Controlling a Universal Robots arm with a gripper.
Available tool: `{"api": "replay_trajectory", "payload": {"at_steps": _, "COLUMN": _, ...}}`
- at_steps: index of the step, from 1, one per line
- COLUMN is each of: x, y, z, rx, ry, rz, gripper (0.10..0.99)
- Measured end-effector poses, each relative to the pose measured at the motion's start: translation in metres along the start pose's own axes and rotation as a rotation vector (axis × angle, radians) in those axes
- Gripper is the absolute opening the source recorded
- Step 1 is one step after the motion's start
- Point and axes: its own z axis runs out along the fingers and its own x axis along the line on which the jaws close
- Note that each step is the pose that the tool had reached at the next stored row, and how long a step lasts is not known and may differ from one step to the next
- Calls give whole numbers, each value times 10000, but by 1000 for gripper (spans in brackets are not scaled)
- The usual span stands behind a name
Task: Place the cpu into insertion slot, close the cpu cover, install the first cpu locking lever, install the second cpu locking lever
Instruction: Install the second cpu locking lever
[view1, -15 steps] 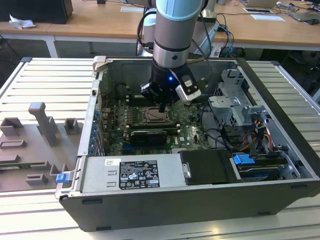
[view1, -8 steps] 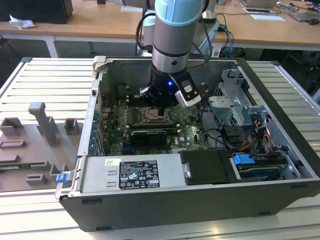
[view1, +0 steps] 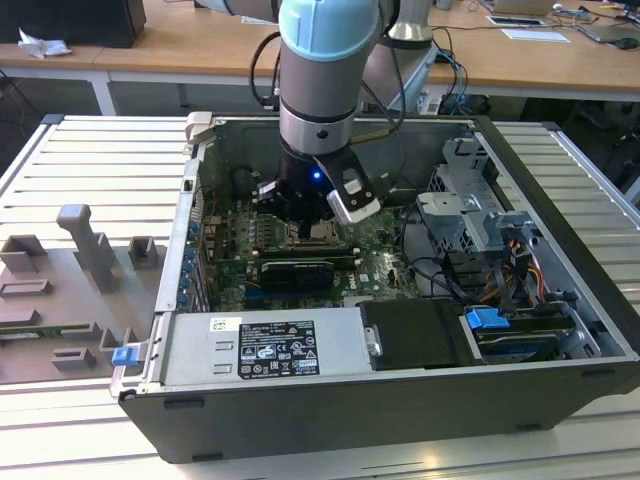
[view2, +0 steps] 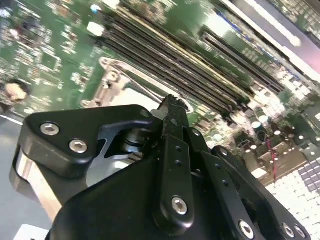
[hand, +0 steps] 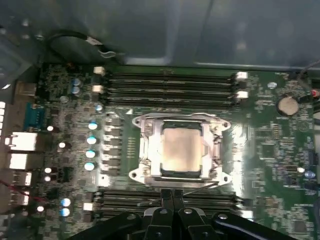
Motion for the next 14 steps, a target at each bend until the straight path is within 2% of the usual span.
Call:
{"api": "replay_trajectory", "payload": {"at_steps": 3, "x": 101, "y": -14, "z": 112, "rx": 0, "ry": 1, "rz": -7, "gripper": 106}}
{"api": "replay_trajectory", "payload": {"at_steps": 7, "x": 107, "y": -25, "z": 190, "rx": -10, "ry": 5, "rz": -32, "gripper": 106}}
{"api": "replay_trajectory", "payload": {"at_steps": 11, "x": 114, "y": -31, "z": 213, "rx": -155, "ry": -2, "rz": -68, "gripper": 106}}
{"api": "replay_trajectory", "payload": {"at_steps": 14, "x": 124, "y": -35, "z": 235, "rx": -215, "ry": -11, "rz": -109, "gripper": 106}}
